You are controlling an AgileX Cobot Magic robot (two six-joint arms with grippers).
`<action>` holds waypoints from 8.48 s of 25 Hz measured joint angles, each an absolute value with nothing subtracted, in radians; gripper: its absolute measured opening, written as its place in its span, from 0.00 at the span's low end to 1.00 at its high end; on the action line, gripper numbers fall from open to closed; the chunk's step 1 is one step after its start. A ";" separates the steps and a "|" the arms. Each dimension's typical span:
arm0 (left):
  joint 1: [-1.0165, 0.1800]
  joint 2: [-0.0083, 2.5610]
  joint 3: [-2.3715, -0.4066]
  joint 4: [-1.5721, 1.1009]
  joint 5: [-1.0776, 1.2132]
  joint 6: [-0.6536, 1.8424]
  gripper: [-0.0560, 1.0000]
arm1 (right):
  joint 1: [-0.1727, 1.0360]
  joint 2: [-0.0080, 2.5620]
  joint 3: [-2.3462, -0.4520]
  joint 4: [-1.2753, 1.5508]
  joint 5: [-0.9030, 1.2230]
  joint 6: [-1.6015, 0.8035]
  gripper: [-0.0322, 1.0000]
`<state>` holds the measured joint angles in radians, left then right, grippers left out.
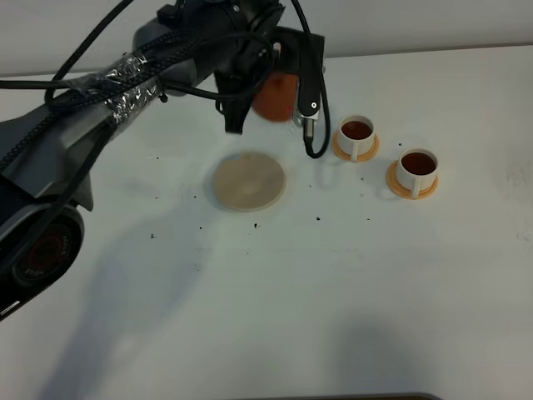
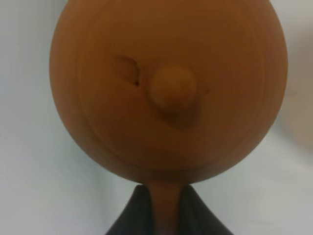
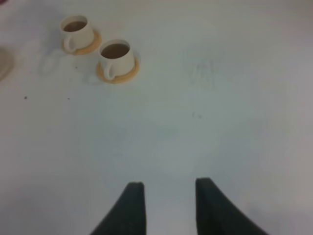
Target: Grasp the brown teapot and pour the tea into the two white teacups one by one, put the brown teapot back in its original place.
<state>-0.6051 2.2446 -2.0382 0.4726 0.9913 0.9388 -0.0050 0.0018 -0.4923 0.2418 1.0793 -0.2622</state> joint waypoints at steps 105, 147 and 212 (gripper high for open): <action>-0.481 2.158 -1.610 0.031 0.870 -0.030 0.22 | -0.005 0.002 -0.492 0.242 1.079 -0.262 0.27; -0.474 0.686 -0.559 0.000 1.167 -0.041 0.36 | -0.005 0.002 -0.492 0.243 1.079 -0.262 0.27; 0.072 -0.006 -0.514 0.013 1.069 -0.035 0.36 | -0.005 0.002 -0.492 0.243 1.079 -0.262 0.27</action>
